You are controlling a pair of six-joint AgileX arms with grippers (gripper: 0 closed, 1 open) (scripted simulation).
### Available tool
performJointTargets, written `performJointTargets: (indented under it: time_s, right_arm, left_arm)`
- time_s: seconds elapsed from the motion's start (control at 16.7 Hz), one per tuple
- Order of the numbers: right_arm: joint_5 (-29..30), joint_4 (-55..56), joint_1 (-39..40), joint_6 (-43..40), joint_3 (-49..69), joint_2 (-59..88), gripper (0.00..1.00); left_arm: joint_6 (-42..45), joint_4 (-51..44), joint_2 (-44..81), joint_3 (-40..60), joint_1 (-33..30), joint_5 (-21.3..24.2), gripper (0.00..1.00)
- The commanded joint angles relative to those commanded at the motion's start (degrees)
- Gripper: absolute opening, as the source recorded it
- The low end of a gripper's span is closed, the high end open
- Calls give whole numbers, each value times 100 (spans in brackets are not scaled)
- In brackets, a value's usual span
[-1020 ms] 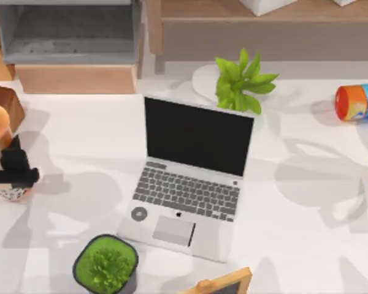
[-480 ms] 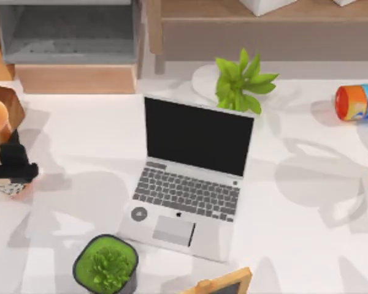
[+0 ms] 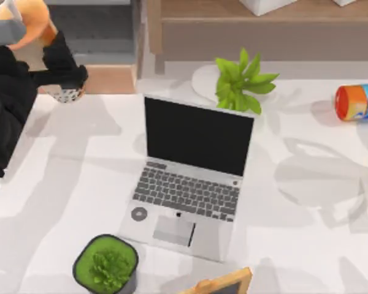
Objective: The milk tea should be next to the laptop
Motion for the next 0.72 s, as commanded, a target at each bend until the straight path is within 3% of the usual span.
performJointTargets:
  time_s: [0.72]
  right_arm:
    - [0, 0, 0, 0, 0, 0, 100]
  left_arm:
    - [-2364, -2894, 2407, 4344, -4190, -3541, 0]
